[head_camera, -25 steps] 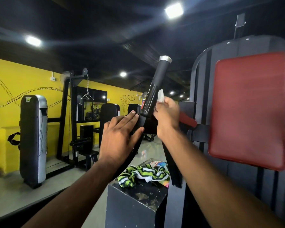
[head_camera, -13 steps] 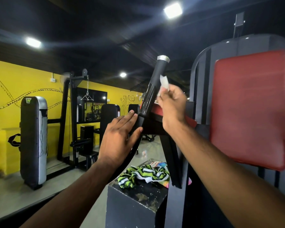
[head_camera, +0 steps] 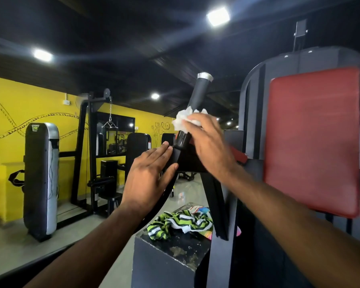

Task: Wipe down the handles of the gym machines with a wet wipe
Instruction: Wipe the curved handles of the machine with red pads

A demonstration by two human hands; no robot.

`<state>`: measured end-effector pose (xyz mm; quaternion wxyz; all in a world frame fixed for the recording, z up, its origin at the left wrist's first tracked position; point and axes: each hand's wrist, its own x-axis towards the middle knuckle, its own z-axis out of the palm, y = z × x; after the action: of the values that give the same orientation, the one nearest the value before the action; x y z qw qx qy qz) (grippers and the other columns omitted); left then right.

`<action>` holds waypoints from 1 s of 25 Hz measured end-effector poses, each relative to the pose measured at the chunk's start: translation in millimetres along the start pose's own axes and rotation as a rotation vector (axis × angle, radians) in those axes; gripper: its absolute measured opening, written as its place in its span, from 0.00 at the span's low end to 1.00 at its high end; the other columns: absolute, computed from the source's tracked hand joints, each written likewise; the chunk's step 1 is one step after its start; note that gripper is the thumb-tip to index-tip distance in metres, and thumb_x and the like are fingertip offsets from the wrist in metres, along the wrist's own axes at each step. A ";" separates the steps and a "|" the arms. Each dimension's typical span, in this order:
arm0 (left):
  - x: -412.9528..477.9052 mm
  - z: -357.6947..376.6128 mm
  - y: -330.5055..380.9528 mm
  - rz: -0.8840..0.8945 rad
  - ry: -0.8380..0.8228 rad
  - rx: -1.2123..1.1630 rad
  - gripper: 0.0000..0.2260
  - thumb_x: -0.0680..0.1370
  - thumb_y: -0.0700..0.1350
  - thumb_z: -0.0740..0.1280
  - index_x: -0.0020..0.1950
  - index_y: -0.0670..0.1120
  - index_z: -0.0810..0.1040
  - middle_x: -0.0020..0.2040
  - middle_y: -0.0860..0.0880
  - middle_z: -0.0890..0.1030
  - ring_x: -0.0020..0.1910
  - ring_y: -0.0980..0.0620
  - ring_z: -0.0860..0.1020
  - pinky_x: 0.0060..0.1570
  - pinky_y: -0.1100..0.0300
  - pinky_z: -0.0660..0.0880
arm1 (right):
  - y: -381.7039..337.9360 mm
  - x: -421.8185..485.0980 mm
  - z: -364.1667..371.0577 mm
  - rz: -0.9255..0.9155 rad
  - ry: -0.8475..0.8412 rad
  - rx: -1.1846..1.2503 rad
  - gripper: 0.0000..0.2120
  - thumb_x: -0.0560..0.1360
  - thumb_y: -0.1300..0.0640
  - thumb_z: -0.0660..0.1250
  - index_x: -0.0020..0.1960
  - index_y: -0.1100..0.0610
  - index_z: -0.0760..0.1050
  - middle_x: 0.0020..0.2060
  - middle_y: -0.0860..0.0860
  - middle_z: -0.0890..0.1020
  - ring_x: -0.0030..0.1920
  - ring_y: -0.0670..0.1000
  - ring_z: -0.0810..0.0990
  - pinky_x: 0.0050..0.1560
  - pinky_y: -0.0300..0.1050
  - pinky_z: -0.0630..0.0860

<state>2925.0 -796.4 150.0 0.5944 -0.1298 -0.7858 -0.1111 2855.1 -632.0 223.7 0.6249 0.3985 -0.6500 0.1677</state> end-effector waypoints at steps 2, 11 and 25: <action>1.9 0.9 0.9 -0.004 -0.009 0.008 0.24 0.80 0.57 0.59 0.70 0.44 0.75 0.71 0.48 0.74 0.66 0.50 0.71 0.66 0.52 0.69 | 15.3 11.3 -9.4 -0.032 -0.001 -0.038 0.18 0.75 0.69 0.66 0.64 0.62 0.77 0.63 0.56 0.76 0.66 0.57 0.71 0.66 0.51 0.74; 0.8 0.6 -0.1 -0.011 -0.036 0.074 0.24 0.80 0.58 0.57 0.71 0.46 0.75 0.71 0.50 0.74 0.67 0.47 0.73 0.64 0.50 0.71 | 23.5 59.2 -31.2 -0.621 -0.348 -0.471 0.15 0.73 0.64 0.69 0.59 0.56 0.78 0.58 0.53 0.80 0.62 0.56 0.76 0.66 0.51 0.72; 1.7 1.5 -1.6 0.001 -0.006 0.093 0.23 0.79 0.57 0.58 0.69 0.46 0.76 0.70 0.50 0.76 0.65 0.48 0.75 0.61 0.50 0.73 | 7.5 45.7 -36.7 -0.259 -0.138 -0.327 0.17 0.75 0.64 0.59 0.61 0.59 0.78 0.59 0.54 0.80 0.61 0.56 0.77 0.63 0.50 0.76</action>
<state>2922.7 -797.3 151.2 0.5977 -0.1028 -0.7917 -0.0736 2879.1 -615.2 275.0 0.6517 0.3824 -0.6531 -0.0494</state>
